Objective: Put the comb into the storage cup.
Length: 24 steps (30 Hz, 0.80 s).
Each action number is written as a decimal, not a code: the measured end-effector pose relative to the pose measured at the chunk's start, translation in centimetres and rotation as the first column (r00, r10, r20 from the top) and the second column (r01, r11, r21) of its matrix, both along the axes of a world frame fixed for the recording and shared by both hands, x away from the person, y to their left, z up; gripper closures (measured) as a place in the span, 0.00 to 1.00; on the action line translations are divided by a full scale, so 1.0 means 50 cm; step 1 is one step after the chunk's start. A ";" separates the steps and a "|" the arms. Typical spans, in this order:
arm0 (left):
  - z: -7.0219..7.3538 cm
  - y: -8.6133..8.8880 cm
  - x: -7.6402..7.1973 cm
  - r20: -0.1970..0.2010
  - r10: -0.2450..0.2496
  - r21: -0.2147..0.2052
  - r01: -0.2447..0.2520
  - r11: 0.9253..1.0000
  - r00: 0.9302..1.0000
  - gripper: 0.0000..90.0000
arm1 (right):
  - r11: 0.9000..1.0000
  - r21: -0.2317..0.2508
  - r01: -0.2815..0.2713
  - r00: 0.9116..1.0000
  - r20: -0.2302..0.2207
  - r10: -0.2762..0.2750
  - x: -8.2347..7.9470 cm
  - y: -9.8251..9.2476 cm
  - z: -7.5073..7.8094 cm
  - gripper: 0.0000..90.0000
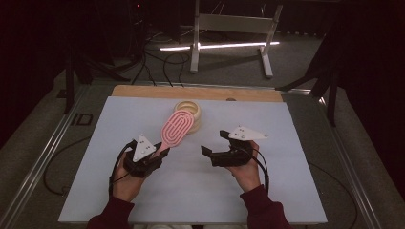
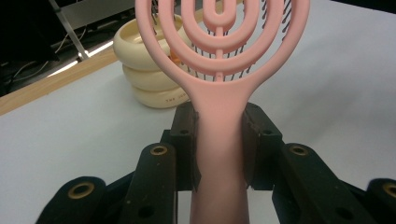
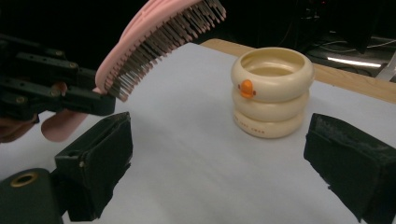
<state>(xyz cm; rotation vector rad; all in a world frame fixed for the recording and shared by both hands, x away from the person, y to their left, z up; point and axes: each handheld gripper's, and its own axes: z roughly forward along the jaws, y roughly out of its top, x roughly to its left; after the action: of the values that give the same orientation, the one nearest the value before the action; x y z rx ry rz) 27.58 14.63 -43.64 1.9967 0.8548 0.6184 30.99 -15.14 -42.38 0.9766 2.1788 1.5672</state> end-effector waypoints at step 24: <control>-0.004 -0.026 -0.012 0.029 -0.022 0.022 0.021 1.000 0.999 0.78 | 0.997 0.068 -0.027 0.999 -0.025 0.028 0.020 0.047 0.019 0.08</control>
<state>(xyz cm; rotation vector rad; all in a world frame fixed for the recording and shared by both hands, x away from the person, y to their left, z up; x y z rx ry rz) 27.00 13.35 -43.82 2.0088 0.8112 0.6453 31.97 -12.77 -41.41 0.9961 2.1778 1.6604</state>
